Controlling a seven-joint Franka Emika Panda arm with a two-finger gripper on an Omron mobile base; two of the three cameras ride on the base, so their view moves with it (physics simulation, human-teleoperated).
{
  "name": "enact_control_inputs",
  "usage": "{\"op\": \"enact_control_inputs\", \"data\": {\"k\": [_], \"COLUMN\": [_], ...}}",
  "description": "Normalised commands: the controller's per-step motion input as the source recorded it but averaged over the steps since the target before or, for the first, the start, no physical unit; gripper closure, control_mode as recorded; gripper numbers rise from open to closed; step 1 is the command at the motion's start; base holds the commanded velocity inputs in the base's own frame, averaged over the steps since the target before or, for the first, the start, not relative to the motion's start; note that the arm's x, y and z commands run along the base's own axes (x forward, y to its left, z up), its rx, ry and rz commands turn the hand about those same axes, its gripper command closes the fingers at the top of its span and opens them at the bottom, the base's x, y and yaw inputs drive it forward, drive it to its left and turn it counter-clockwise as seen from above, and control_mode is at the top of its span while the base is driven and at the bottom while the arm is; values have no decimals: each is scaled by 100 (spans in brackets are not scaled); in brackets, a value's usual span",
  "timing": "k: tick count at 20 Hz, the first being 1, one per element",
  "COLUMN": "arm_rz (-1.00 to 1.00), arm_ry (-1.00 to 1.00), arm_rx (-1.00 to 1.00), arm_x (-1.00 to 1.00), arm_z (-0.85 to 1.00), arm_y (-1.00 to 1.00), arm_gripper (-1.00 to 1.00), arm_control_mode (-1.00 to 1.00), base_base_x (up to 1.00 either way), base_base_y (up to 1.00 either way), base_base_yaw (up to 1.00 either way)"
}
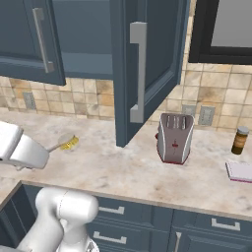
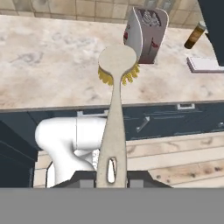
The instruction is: Open the cabinet. Pick the dish brush and place it next to the sink. Then close the cabinet.
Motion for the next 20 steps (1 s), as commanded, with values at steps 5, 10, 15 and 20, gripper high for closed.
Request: {"op": "enact_control_inputs", "data": {"k": [5, 10, 15, 20], "arm_rz": [1, 2, 0, 0], "arm_ry": [3, 3, 0, 0], "arm_rx": [0, 0, 0, 0], "arm_x": [-1, 0, 0, 0], "arm_z": [-50, -8, 0, 0], "arm_y": [-4, 0, 0, 0], "arm_gripper": [100, 100, 100, 100], "arm_control_mode": [-100, 100, 100, 100], "base_base_x": [0, -39, -92, -31], "base_base_y": [0, -11, -63, -94], "base_base_yaw": [0, 1, -1, -7]}}
